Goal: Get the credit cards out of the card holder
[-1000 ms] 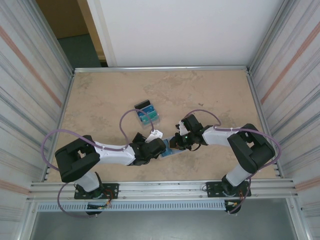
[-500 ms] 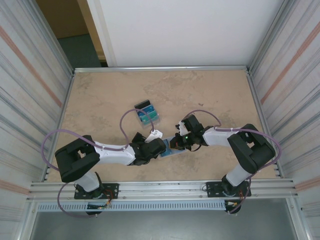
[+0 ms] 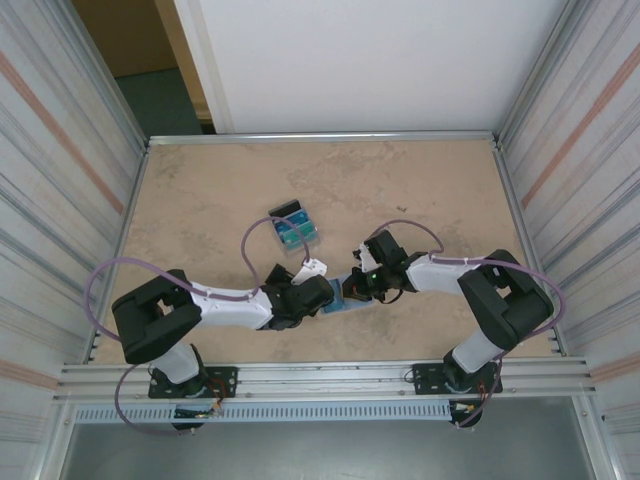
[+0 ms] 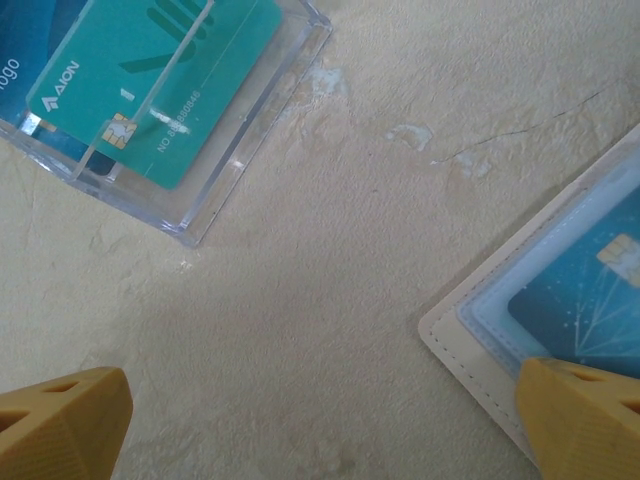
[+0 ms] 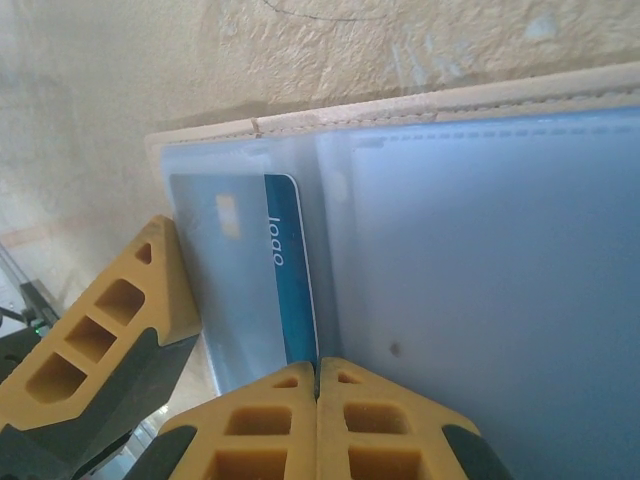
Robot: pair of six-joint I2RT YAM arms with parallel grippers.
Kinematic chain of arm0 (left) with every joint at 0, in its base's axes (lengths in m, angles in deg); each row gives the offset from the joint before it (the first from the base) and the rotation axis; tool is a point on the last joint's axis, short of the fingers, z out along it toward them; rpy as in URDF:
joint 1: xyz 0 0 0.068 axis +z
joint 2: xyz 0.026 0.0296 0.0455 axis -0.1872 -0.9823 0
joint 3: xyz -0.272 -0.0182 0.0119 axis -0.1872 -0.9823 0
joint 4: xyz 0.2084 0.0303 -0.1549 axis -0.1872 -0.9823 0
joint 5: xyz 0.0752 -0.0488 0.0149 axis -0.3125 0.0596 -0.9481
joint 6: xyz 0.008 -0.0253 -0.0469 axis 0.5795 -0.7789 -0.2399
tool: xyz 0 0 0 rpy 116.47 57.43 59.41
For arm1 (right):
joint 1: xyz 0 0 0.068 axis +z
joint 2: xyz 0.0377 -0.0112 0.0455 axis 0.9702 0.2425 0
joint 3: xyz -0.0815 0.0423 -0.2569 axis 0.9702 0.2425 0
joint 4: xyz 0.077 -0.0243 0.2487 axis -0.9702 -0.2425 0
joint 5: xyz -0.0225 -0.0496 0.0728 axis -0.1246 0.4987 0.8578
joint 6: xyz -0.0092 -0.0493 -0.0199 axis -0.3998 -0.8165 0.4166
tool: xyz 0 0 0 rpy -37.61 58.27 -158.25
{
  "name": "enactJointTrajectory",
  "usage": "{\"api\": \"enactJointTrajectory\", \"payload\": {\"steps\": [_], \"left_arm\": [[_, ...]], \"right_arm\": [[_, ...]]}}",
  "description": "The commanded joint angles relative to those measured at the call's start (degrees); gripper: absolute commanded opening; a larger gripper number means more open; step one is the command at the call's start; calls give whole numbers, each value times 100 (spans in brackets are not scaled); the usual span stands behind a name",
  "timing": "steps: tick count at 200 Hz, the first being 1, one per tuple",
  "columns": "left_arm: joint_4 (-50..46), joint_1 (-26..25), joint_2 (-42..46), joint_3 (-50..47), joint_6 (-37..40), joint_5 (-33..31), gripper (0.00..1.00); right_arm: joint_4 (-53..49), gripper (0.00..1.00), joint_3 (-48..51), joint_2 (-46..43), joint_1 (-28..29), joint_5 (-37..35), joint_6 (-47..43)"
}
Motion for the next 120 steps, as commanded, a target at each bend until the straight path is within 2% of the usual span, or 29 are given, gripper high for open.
{"api": "enactJointTrajectory", "payload": {"steps": [1, 120], "left_arm": [[-327, 29, -148, 65, 12, -152, 99], [-329, 62, -221, 114, 115, -221, 99]], "right_arm": [[-556, 0, -121, -100, 2, -379, -238], [-1037, 0, -291, -250, -29, -805, -482]]}}
